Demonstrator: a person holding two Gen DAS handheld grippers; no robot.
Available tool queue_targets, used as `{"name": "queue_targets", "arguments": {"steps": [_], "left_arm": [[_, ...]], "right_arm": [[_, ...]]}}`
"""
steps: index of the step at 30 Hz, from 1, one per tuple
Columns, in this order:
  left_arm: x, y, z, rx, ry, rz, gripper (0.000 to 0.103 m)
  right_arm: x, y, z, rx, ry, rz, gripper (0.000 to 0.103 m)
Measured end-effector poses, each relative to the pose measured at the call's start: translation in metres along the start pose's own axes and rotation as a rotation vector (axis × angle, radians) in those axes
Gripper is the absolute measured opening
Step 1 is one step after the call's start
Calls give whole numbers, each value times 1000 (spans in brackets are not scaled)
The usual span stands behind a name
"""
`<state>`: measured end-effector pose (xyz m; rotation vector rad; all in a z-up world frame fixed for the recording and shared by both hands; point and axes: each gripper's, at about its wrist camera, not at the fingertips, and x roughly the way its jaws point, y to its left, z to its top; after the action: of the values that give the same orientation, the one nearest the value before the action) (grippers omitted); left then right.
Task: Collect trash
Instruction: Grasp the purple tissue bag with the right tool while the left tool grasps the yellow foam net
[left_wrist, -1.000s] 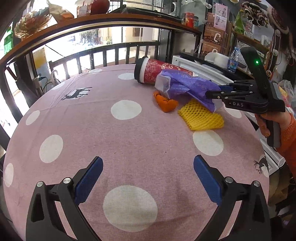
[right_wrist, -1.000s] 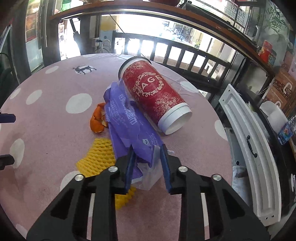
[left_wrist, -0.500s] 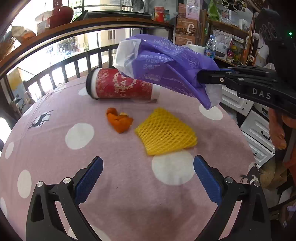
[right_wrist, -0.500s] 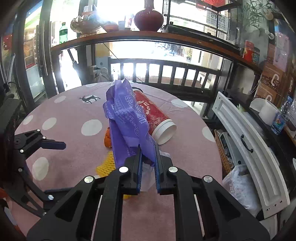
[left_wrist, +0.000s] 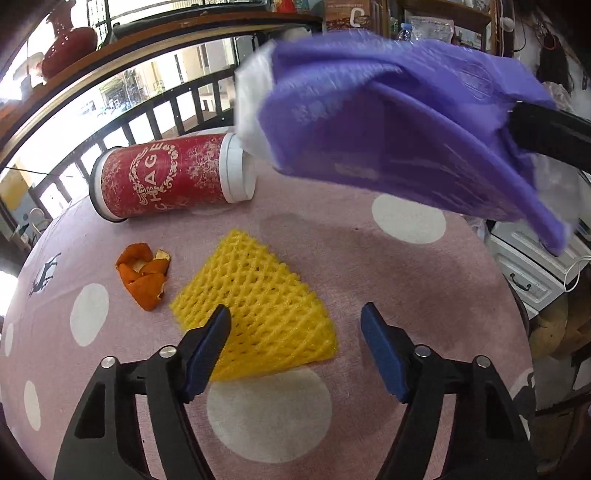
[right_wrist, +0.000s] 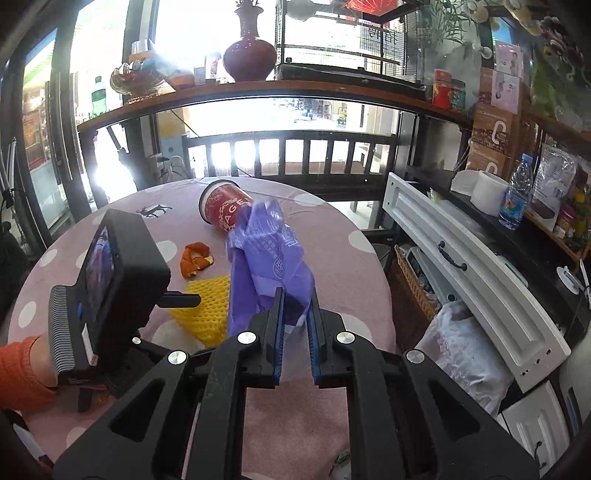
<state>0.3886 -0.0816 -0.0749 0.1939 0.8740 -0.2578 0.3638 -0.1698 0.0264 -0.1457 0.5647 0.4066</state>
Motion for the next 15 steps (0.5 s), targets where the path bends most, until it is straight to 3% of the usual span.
{"name": "queue_targets", "arguments": {"steps": [5,10,15], "left_arm": [[-3,14,-3,-71,-19,-11,49],[-14,28,-8,-116,-46,-40,24],[-34,25,-16,-115,-90,-38,18]], "right_arm": [[-11,-12,-14,44,-18,-6,11],[-20,-16,-23,86,-47,-20,10],[-38,-21,-30,121,-87,-29,9]]}}
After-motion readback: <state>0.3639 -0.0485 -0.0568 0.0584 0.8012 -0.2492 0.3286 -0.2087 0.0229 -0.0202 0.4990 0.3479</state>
